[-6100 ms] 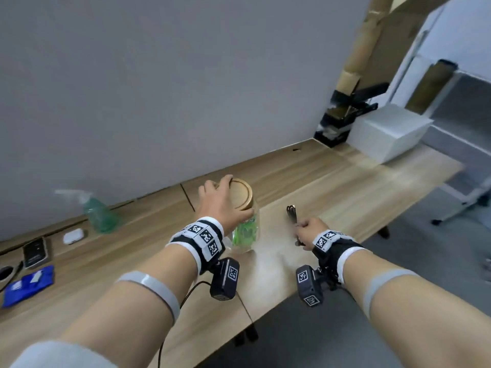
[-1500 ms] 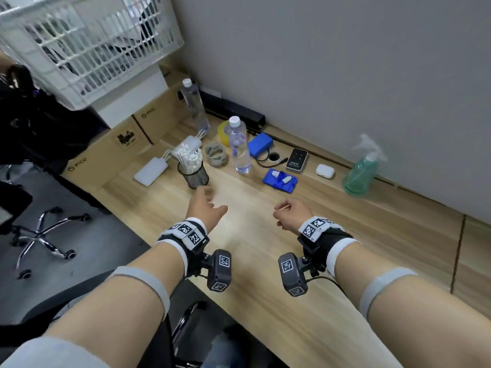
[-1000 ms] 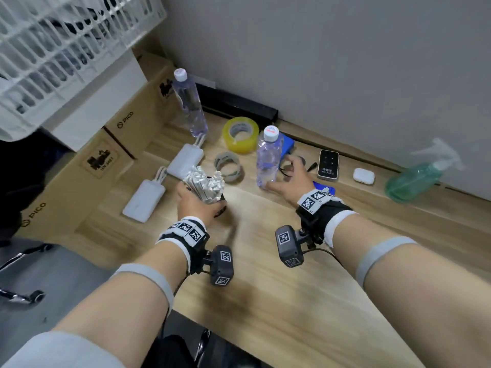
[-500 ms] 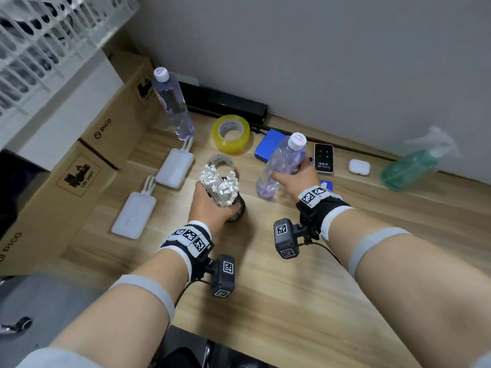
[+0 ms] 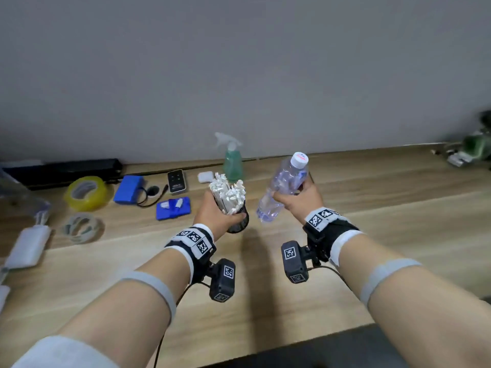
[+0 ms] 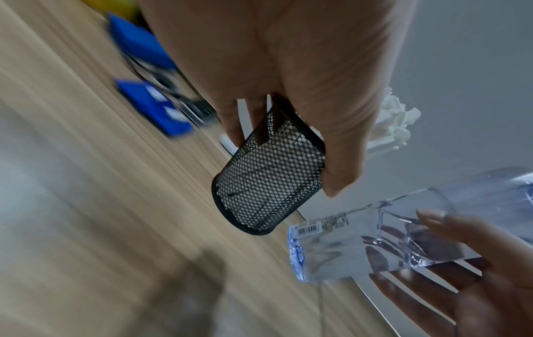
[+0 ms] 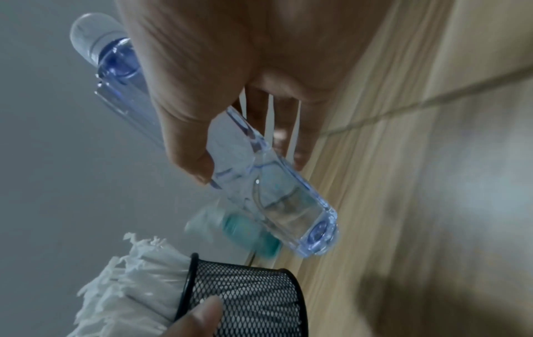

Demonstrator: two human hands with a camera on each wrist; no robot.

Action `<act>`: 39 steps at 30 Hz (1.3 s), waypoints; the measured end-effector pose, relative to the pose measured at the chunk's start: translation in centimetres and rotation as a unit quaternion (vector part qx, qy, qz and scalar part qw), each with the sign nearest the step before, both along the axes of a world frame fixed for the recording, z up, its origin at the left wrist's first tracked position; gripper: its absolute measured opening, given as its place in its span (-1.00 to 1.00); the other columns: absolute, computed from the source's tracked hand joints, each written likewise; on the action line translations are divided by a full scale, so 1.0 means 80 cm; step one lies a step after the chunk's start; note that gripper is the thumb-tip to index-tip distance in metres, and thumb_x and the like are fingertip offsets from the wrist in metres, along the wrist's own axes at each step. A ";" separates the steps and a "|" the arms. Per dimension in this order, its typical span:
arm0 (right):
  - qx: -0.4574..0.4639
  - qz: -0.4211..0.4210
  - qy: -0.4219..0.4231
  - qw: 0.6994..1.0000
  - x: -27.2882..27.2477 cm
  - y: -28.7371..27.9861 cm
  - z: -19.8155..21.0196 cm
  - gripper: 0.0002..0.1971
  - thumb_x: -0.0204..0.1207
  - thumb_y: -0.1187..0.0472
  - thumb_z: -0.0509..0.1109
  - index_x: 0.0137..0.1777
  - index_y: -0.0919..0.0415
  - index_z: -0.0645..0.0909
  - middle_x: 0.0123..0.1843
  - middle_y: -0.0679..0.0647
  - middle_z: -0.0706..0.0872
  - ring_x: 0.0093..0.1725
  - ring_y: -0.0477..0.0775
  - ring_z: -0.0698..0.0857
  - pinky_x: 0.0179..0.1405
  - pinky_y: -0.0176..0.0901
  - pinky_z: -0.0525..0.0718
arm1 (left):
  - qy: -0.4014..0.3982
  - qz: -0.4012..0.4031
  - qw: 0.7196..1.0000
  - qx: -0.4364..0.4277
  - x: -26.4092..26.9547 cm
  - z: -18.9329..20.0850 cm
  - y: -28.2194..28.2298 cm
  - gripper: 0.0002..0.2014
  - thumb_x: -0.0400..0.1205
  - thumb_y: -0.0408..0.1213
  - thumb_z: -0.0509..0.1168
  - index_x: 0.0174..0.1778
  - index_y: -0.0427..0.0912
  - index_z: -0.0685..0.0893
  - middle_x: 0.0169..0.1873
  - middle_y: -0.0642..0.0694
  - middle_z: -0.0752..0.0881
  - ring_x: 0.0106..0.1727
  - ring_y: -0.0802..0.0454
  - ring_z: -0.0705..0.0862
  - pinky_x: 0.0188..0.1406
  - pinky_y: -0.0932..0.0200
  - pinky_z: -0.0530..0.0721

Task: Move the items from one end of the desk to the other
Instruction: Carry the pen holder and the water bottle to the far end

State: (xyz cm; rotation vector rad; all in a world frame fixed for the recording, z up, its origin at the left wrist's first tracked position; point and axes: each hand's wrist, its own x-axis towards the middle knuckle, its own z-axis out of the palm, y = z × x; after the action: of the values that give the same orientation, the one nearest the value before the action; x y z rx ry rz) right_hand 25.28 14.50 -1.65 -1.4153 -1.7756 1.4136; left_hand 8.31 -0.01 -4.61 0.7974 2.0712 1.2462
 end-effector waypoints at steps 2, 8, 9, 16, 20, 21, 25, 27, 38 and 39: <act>0.014 -0.025 -0.001 1.000 0.082 0.030 0.011 -0.40 -0.01 -0.10 0.64 0.07 0.02 0.64 -0.03 0.02 0.83 -0.04 0.12 0.81 0.12 0.16 0.80 | 0.003 -0.030 1.000 0.006 0.072 0.006 0.046 -0.10 0.24 -0.23 0.71 0.45 -0.05 0.36 0.20 0.08 0.66 0.23 0.06 0.68 0.36 0.08 0.59; 0.063 -0.078 -0.024 0.995 0.324 0.111 0.048 -0.55 0.33 0.16 0.65 0.16 -0.01 0.56 -0.13 -0.19 0.68 -0.18 -0.23 0.65 -0.06 -0.25 0.51 | 0.015 -0.101 0.994 0.025 0.288 0.029 0.177 -0.16 0.20 -0.16 0.71 0.33 -0.02 0.40 0.12 0.10 0.67 0.14 0.06 0.70 0.27 0.03 0.66; 0.071 -0.090 -0.031 0.993 0.358 0.121 0.053 -0.56 0.34 0.16 0.64 0.17 -0.02 0.55 -0.14 -0.19 0.67 -0.19 -0.20 0.64 -0.05 -0.26 0.49 | 0.013 -0.114 0.993 0.032 0.319 0.035 0.195 -0.15 0.22 -0.18 0.72 0.36 -0.05 0.40 0.12 0.09 0.66 0.14 0.07 0.68 0.25 0.07 0.64; 0.071 -0.192 -0.061 0.977 0.538 0.184 0.065 -0.58 0.31 0.13 0.65 0.15 0.07 0.63 -0.03 -0.04 0.76 0.00 0.07 0.73 0.00 -0.19 0.56 | -0.010 -0.190 0.981 0.046 0.481 0.055 0.305 -0.15 0.27 -0.29 0.71 0.41 -0.19 0.40 0.14 0.04 0.62 0.16 0.04 0.65 0.16 0.17 0.54; 0.074 -0.222 -0.082 0.969 0.609 0.235 0.053 -0.48 0.27 0.06 0.69 0.21 0.06 0.62 0.06 0.02 0.79 0.03 0.10 0.75 0.07 -0.13 0.63 | -0.016 -0.235 0.971 0.046 0.543 0.049 0.369 -0.17 0.26 -0.30 0.71 0.39 -0.10 0.42 0.13 0.07 0.65 0.12 0.05 0.66 0.17 0.13 0.59; 0.074 -0.229 -0.084 0.967 0.625 0.251 0.048 -0.45 0.25 0.06 0.70 0.24 0.06 0.62 0.09 0.02 0.79 0.04 0.10 0.75 0.11 -0.11 0.66 | -0.020 -0.244 0.968 0.046 0.557 0.045 0.386 -0.17 0.26 -0.31 0.71 0.38 -0.06 0.41 0.13 0.07 0.65 0.13 0.04 0.67 0.20 0.10 0.61; 0.078 -0.250 -0.091 0.961 0.679 0.331 0.031 -0.36 0.22 0.03 0.72 0.31 0.06 0.61 0.15 0.00 0.79 0.10 0.09 0.75 0.23 -0.03 0.68 | -0.017 -0.260 0.965 0.034 0.607 0.024 0.472 -0.17 0.25 -0.25 0.72 0.37 -0.02 0.43 0.14 0.09 0.65 0.14 0.03 0.68 0.24 0.07 0.63; 0.078 -0.250 -0.095 0.960 0.698 0.374 0.025 -0.41 0.24 0.06 0.73 0.27 0.07 0.62 0.10 -0.02 0.77 0.09 0.09 0.74 0.21 -0.08 0.65 | -0.012 -0.262 0.965 0.028 0.623 0.011 0.515 -0.14 0.24 -0.24 0.72 0.43 -0.07 0.44 0.16 0.09 0.65 0.15 0.05 0.66 0.20 0.13 0.59; 0.064 -0.230 -0.129 0.962 0.789 0.584 0.012 -0.51 0.38 0.11 0.66 0.28 0.13 0.62 -0.01 -0.07 0.65 -0.01 -0.03 0.60 0.06 -0.27 0.44 | 0.025 -0.252 0.965 -0.066 0.696 -0.039 0.696 -0.07 0.19 -0.08 0.72 0.48 -0.02 0.43 0.30 0.04 0.68 0.26 -0.01 0.67 0.32 0.00 0.63; 0.062 -0.227 -0.133 0.963 0.795 0.600 0.009 -0.53 0.38 0.11 0.66 0.26 0.12 0.63 -0.01 -0.07 0.66 -0.01 -0.02 0.60 0.06 -0.27 0.44 | 0.024 -0.248 0.966 -0.073 0.702 -0.041 0.707 -0.05 0.20 -0.07 0.71 0.49 -0.01 0.41 0.30 0.05 0.67 0.27 -0.02 0.66 0.34 -0.01 0.63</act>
State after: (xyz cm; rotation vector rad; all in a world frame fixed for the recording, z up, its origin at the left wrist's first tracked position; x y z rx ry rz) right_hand 88.85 62.53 -0.93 -1.8615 -1.5187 0.8920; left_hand 64.47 56.51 -7.85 1.1916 1.8139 0.7963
